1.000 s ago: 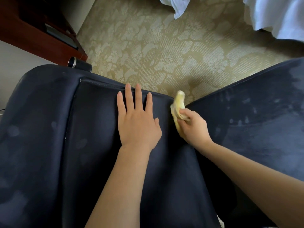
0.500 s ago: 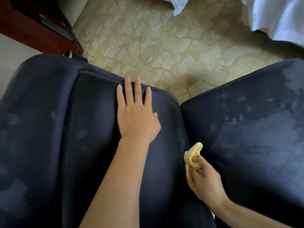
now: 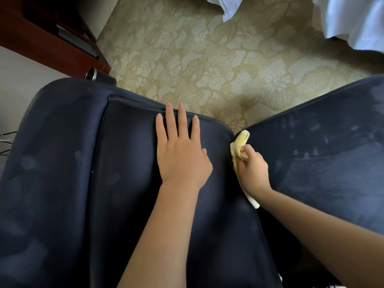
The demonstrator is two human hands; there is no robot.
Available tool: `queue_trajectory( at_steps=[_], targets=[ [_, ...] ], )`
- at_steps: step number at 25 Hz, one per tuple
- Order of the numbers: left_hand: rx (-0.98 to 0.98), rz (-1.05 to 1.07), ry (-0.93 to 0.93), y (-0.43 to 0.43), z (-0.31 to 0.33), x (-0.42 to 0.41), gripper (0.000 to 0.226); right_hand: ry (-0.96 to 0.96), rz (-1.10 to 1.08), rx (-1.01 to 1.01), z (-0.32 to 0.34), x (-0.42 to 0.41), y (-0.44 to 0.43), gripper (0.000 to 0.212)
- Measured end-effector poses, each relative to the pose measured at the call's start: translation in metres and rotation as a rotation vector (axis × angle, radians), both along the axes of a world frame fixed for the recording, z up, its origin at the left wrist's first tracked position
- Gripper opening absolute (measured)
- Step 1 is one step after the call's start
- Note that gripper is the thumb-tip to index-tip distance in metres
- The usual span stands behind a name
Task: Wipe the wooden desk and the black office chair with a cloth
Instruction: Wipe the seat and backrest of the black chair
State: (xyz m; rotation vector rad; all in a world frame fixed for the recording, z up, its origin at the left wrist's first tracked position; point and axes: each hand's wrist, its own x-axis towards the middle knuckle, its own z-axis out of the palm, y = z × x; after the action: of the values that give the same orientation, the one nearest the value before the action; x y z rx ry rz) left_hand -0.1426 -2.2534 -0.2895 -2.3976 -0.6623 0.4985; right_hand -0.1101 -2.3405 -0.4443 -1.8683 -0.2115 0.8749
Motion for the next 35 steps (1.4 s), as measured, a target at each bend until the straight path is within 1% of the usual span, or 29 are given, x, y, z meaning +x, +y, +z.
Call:
queue_trajectory(
  at_steps=[4, 7, 9, 11, 13, 16, 17, 19, 21, 22, 23, 26, 28, 30, 31, 33, 35],
  targets=[
    [0.001, -0.004, 0.003, 0.000, 0.000, -0.001, 0.070, 0.196, 0.026, -0.150, -0.020, 0.007, -0.004, 0.021],
    [0.006, 0.000, 0.002, 0.000, 0.000, -0.001, 0.070, 0.254, 0.056, -0.229, -0.022, -0.009, -0.019, 0.023],
    [0.002, -0.002, 0.001, -0.001, 0.000, -0.001, 0.070, 0.264, 0.024, -0.241, -0.015, -0.024, -0.032, 0.020],
    [-0.009, 0.000, 0.001, -0.002, 0.002, 0.000, 0.070, 0.272, -0.034, -0.200, -0.002, -0.038, -0.043, 0.017],
    [-0.023, 0.012, 0.005, -0.003, 0.004, 0.000, 0.071, 0.246, -0.056, -0.097, 0.019, -0.049, -0.050, 0.013],
    [-0.073, 0.032, 0.017, -0.003, 0.009, 0.001, 0.072, 0.132, -0.062, 0.128, 0.053, -0.050, -0.045, 0.023],
    [-0.106, 0.033, 0.023, -0.003, 0.012, 0.002, 0.073, 0.067, -0.053, 0.194, 0.062, -0.047, -0.039, 0.026],
    [-0.208, 0.029, 0.021, -0.001, 0.018, 0.004, 0.069, -0.053, -0.025, 0.303, 0.076, -0.035, -0.020, 0.020],
    [-0.300, 0.047, -0.005, -0.001, 0.026, 0.005, 0.062, -0.101, -0.006, 0.388, 0.087, -0.017, 0.004, 0.017],
    [-0.300, 0.055, -0.039, -0.001, 0.031, 0.005, 0.061, -0.109, 0.001, 0.421, 0.092, -0.005, 0.016, 0.017],
    [-0.257, 0.057, -0.079, -0.001, 0.036, 0.003, 0.062, -0.126, 0.009, 0.447, 0.098, 0.006, 0.029, 0.018],
    [-0.071, 0.064, -0.224, 0.002, 0.052, -0.002, 0.071, -0.187, 0.052, 0.513, 0.121, 0.031, 0.068, 0.022],
    [-0.062, 0.124, -0.314, 0.005, 0.060, -0.002, 0.077, -0.233, 0.121, 0.566, 0.139, 0.039, 0.095, 0.020],
    [-0.129, 0.187, -0.387, 0.007, 0.062, 0.002, 0.083, -0.269, 0.241, 0.586, 0.151, 0.046, 0.116, 0.018],
    [-0.159, 0.194, -0.397, 0.009, 0.061, 0.003, 0.084, -0.273, 0.281, 0.581, 0.152, 0.052, 0.121, 0.024],
    [-0.151, 0.152, -0.339, 0.011, 0.058, 0.003, 0.084, -0.272, 0.315, 0.502, 0.138, 0.064, 0.121, 0.039],
    [-0.106, 0.114, -0.256, 0.011, 0.054, 0.001, 0.080, -0.185, 0.307, 0.424, 0.113, 0.071, 0.114, 0.047]
  ],
)
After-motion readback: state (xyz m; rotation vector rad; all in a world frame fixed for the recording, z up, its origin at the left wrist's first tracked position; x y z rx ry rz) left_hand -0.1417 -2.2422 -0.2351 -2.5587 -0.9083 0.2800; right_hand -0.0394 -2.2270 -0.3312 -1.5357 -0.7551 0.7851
